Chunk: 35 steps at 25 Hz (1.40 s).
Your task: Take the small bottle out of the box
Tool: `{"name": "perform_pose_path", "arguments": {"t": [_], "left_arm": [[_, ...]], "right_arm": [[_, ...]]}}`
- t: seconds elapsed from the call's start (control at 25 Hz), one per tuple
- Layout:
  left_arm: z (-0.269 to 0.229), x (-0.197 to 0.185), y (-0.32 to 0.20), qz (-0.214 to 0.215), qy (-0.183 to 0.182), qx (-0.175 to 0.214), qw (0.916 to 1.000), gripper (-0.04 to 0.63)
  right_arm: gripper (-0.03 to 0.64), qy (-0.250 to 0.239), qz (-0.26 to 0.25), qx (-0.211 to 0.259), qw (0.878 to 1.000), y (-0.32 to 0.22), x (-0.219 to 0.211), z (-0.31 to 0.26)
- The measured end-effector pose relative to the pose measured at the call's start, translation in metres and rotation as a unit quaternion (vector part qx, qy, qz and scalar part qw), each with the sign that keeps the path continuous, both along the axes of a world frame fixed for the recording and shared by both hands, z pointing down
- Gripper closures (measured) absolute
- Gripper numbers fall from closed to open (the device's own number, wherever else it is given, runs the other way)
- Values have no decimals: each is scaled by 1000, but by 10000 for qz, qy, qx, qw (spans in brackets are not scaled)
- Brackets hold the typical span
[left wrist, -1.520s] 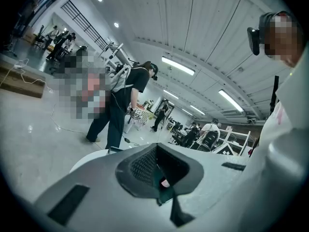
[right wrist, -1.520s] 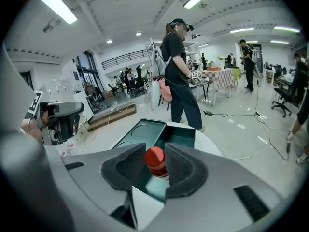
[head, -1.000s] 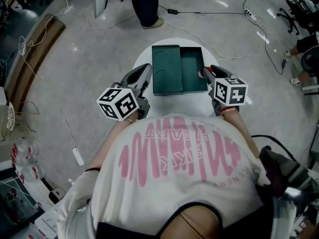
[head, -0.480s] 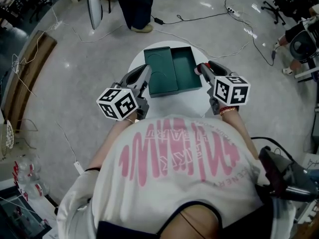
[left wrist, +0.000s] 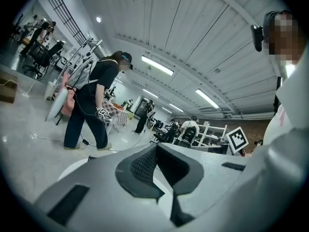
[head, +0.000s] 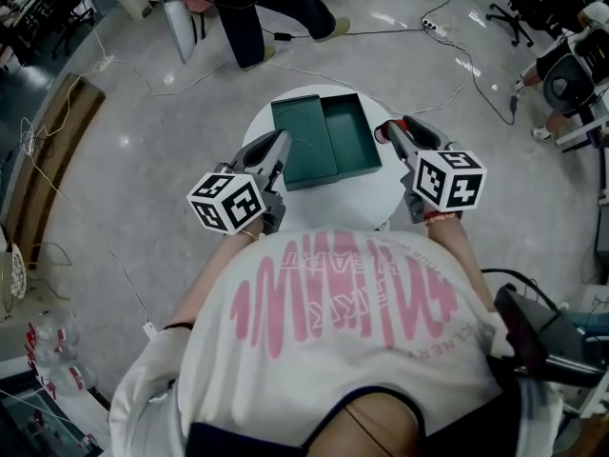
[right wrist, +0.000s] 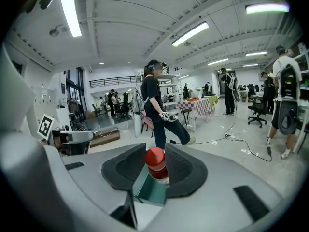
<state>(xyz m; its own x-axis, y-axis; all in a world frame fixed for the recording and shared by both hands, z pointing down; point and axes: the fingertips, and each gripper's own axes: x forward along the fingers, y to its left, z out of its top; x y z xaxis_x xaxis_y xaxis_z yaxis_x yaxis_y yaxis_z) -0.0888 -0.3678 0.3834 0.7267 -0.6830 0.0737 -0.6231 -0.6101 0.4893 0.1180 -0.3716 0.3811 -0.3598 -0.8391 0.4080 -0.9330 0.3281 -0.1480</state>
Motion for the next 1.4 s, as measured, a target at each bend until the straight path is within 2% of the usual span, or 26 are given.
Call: {"name": "perform_pose_path", "arguments": {"t": [0.48,1.16,1.4], "left_arm": [[-5,10,20,364,-2,65,9993,588],[-10,14,56,502,-74,18,9987,588],[-16,34,59,517,-96,56,9986,588]], "right_arm": [[494,-156,393,530,9977,31,8,-28],[494,-632,835,1005,9894,80,34,-48],[493,-753,810,1115,9876,87,54,-52]]}}
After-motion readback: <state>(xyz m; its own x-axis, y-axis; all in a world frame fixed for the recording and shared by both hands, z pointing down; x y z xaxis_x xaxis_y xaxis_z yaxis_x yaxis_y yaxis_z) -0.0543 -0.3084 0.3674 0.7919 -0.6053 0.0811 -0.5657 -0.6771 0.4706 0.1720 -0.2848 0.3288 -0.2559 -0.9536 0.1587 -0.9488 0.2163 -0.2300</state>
